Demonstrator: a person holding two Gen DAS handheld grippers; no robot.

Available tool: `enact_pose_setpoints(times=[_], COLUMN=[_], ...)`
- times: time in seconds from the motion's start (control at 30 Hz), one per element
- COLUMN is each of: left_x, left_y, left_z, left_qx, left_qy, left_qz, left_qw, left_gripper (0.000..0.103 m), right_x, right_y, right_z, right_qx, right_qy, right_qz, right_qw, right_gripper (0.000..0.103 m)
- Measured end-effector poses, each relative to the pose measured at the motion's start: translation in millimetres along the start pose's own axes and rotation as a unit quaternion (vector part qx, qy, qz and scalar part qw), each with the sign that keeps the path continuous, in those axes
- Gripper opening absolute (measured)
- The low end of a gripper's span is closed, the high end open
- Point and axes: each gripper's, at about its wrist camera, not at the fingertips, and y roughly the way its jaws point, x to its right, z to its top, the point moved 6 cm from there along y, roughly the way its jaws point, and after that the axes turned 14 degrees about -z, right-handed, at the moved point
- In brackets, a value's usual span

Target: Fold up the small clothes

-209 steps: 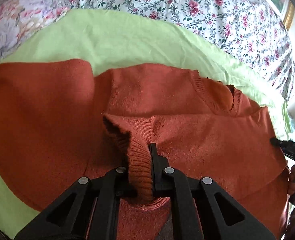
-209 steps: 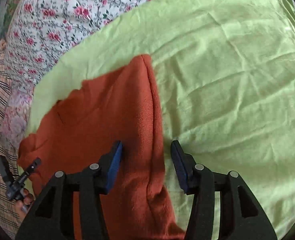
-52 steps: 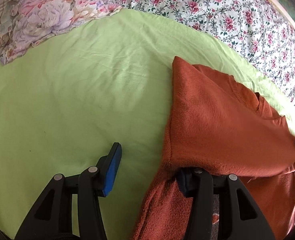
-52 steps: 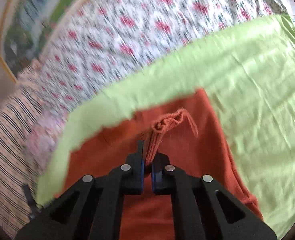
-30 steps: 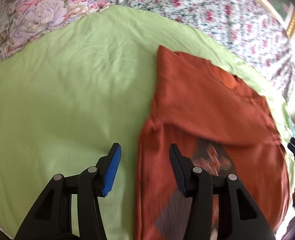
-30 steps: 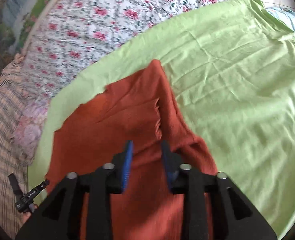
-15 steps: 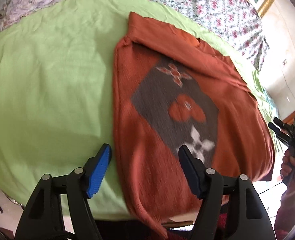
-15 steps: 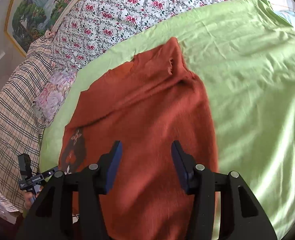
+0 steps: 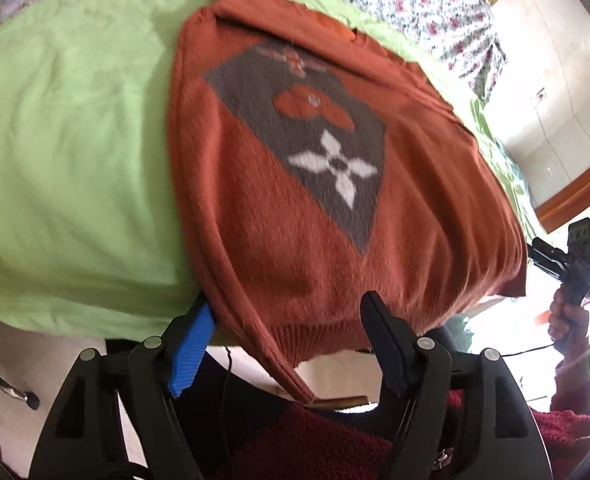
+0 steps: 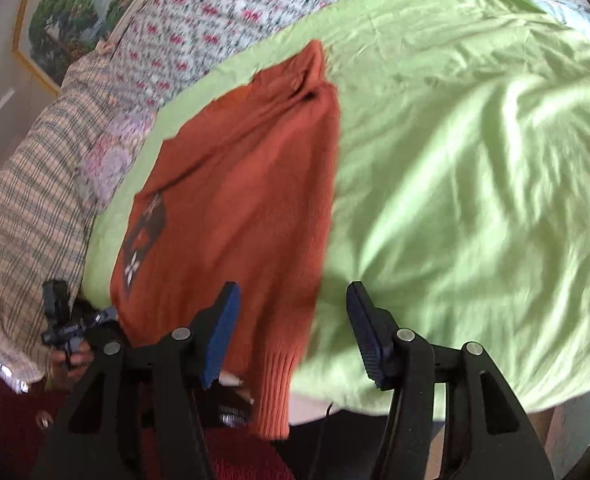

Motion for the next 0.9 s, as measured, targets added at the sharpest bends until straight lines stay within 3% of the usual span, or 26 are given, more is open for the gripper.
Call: enact_pose_setpoints(times=[0.03,0.13,0.17,0.2,0.23,0.3,0.47,0.53,0.6,0.63,0.7,0.77,0.8,0.87,0.9], left_x=[-1.2,-6.6,-8.2,-10.4,-12.8,-14.1,-16.1,-19.2,-19.0,-18.2,-16.2,-12.5,-9.1,4.5,8.1], left_y=[2.6,6.5,5.4,2.5,-1.9,-12.7,-15.9,-7.7,-0.8,3.3,11.2,15.7,14.1,3.2,-2.7], left_z=[-1.8,-0.8,0.2,-0.3,-1.3,-3.6,-7.7,-7.4,-8.5,-9.3,-11.8,-13.5,-14.2,-13.9,-14.6], left_qx=[-0.002,-0.001,0.002,0.006,0.009,0.021,0.028,0.013,0.000,-0.007,-0.021,-0.024,-0.021,-0.002,0.005], left_qy=[-0.001,-0.001,-0.001,0.000,0.000,-0.002,-0.007,-0.022,-0.028,-0.025,-0.015,0.006,0.018,0.044,0.049], left_qz=[-0.001,0.010,0.013,0.016,0.016,0.001,-0.013,-0.027,-0.036,-0.038,-0.035,-0.024,-0.021,-0.026,-0.030], left_qw=[1.0000,0.9999,0.9999,0.9999,0.9998,0.9998,0.9995,0.9993,0.9990,0.9989,0.9991,0.9994,0.9994,0.9987,0.9983], left_gripper=[0.070,0.053,0.044,0.025,0.018,0.008,0.010,0.017,0.029,0.030,0.027,0.010,0.008,0.007,0.007], right_x=[-2.9,-13.1,-15.7,-17.7,-18.6,-14.9,4.5,3.1,0.3,-0.1,-3.8,-8.9,-10.3,-13.8,-14.2], right_y=[1.3,8.7,11.7,13.1,14.7,14.8,3.3,6.9,13.3,16.0,18.0,17.4,18.0,15.7,12.8], right_z=[-5.3,-14.4,-14.4,-15.0,-15.6,-15.8,-15.5,-18.5,-21.3,-22.4,-26.3,-27.7,-28.0,-27.1,-25.8], right_qx=[-0.005,-0.010,-0.009,-0.007,-0.011,-0.015,-0.003,-0.016,-0.032,-0.041,-0.049,-0.043,-0.042,-0.033,-0.027], right_qy=[-0.005,-0.022,-0.026,-0.027,-0.025,-0.015,0.017,0.013,0.010,0.010,0.004,-0.007,-0.011,-0.015,-0.010], right_qz=[0.008,0.028,0.027,0.027,0.032,0.046,0.074,0.083,0.086,0.085,0.095,0.093,0.089,0.086,0.093], right_qw=[1.000,0.999,0.999,0.999,0.999,0.999,0.997,0.996,0.996,0.996,0.994,0.995,0.995,0.996,0.995], right_gripper=[0.056,0.056,0.047,0.021,0.007,0.007,0.007,0.007,0.013,0.016,0.025,0.025,0.023,0.008,0.008])
